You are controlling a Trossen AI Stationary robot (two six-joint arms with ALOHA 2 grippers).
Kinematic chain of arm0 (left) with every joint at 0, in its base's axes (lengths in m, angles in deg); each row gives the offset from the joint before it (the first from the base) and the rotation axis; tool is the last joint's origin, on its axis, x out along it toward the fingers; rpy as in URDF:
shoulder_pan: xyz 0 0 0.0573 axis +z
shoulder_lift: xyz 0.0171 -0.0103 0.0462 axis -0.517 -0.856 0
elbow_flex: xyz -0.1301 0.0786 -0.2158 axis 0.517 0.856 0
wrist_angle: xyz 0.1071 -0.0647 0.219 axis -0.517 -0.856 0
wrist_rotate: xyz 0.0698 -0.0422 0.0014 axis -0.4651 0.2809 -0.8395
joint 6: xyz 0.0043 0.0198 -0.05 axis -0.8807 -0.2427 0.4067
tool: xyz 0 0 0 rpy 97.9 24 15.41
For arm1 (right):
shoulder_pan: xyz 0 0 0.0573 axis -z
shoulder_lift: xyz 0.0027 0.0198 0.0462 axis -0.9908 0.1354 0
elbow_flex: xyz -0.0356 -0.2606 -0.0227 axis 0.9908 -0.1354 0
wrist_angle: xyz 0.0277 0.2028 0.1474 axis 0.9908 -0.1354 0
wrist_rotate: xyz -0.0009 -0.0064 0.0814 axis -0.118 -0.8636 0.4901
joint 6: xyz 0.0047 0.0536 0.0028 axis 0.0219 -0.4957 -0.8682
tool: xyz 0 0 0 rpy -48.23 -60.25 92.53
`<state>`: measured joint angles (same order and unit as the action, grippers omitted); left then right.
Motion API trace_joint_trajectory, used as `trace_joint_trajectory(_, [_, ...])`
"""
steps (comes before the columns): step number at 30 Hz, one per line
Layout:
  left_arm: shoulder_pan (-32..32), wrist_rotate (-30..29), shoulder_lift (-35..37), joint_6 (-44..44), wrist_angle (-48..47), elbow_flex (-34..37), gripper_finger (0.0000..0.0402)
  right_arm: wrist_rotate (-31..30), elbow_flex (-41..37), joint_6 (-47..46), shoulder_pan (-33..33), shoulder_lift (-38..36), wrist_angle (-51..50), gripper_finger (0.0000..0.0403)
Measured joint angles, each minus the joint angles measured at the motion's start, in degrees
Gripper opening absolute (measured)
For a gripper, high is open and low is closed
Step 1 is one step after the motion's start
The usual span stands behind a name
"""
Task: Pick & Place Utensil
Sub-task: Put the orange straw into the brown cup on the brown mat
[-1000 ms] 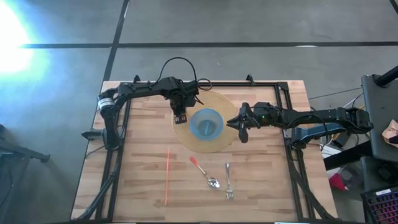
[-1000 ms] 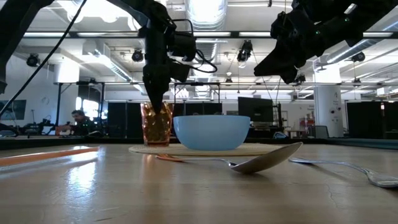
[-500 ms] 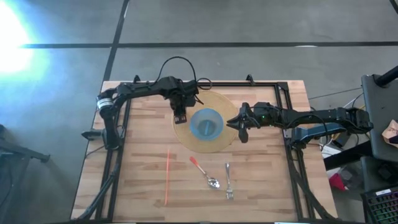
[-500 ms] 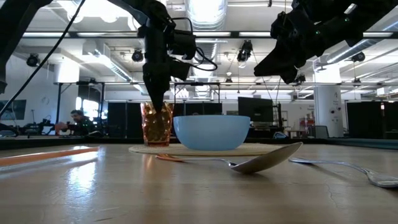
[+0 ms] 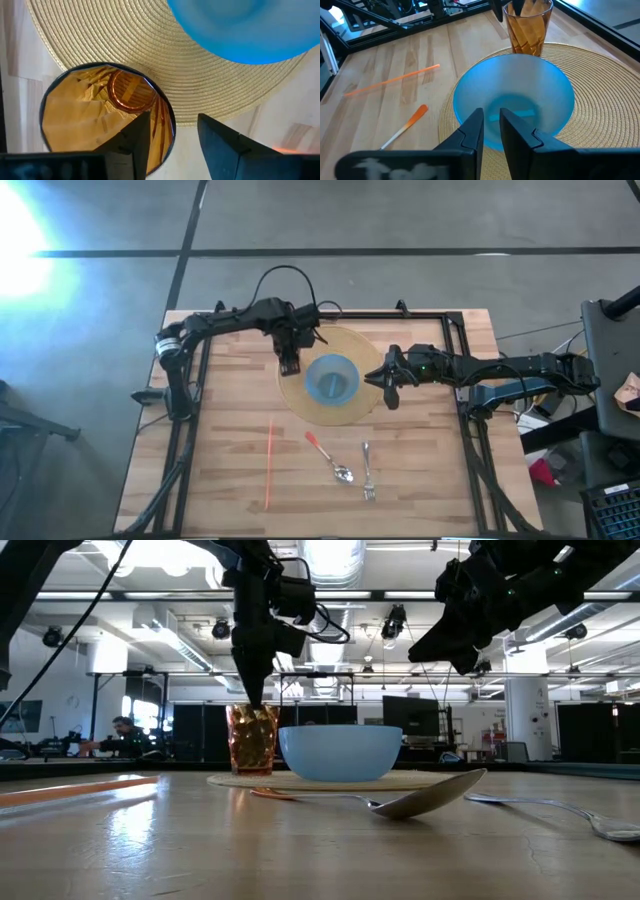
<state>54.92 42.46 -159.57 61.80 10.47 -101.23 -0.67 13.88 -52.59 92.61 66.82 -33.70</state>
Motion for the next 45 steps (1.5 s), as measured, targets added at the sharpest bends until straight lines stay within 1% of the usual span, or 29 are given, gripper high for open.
trace_joint_trajectory(12, [-0.16, -0.07, 0.02, 2.48, -8.89, -8.25, 0.0156, 0.02, 0.00, -0.15, 0.00, 0.00, -0.02, 0.0075])
trace_joint_trajectory(19, [-2.28, -0.11, 0.09, 6.83, -14.89, -13.07, 0.0156, 0.02, 0.00, 0.02, 0.00, 0.00, -0.13, 0.0065])
trace_joint_trajectory(28, [-9.15, -0.09, 0.09, 11.81, -19.63, -15.79, 0.0156, 0.04, 0.00, -0.04, 0.00, 0.00, -0.49, 0.0061])
trace_joint_trajectory(40, [-21.93, -0.04, 0.09, 19.12, -20.38, -15.69, 0.0155, 0.04, 0.00, -0.17, 0.00, 0.00, -0.52, 0.0075])
trace_joint_trajectory(45, [-26.09, -0.12, 0.09, 22.63, -20.17, -15.62, 0.0155, 0.04, -0.07, -0.17, 0.00, 0.00, -0.50, 0.0069])
